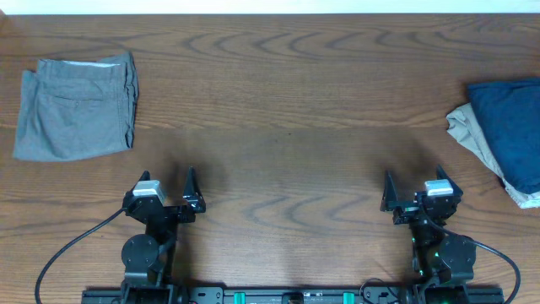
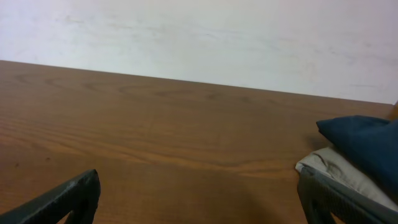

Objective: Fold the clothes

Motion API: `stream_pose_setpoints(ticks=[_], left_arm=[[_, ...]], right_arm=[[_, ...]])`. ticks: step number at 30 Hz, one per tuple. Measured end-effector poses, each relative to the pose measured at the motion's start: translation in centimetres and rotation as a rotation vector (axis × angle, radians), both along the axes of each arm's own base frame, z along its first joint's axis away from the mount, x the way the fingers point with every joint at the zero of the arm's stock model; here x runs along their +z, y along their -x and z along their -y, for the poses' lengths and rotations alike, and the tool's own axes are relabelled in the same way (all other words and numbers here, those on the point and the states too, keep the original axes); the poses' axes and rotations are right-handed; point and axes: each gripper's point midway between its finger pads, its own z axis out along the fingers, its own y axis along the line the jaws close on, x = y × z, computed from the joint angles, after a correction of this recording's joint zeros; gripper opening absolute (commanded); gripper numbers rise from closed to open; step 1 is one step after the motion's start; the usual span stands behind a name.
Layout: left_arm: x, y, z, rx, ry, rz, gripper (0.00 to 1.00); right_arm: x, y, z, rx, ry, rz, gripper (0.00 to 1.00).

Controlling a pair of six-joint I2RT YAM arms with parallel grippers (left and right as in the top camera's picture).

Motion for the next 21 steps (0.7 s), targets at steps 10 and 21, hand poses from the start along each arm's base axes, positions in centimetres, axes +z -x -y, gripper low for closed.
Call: stream_pose_setpoints(ticks=[10, 21], left_arm=[[0.00, 0.00, 0.00, 0.000, 0.000, 0.000, 0.98], [0.05, 0.00, 0.01, 0.000, 0.002, 0.001, 0.98]], right_arm=[[-0.01, 0.00, 0.00, 0.000, 0.000, 0.000, 0.99], [0.02, -0.01, 0.00, -0.006, -0.084, -0.006, 0.99]])
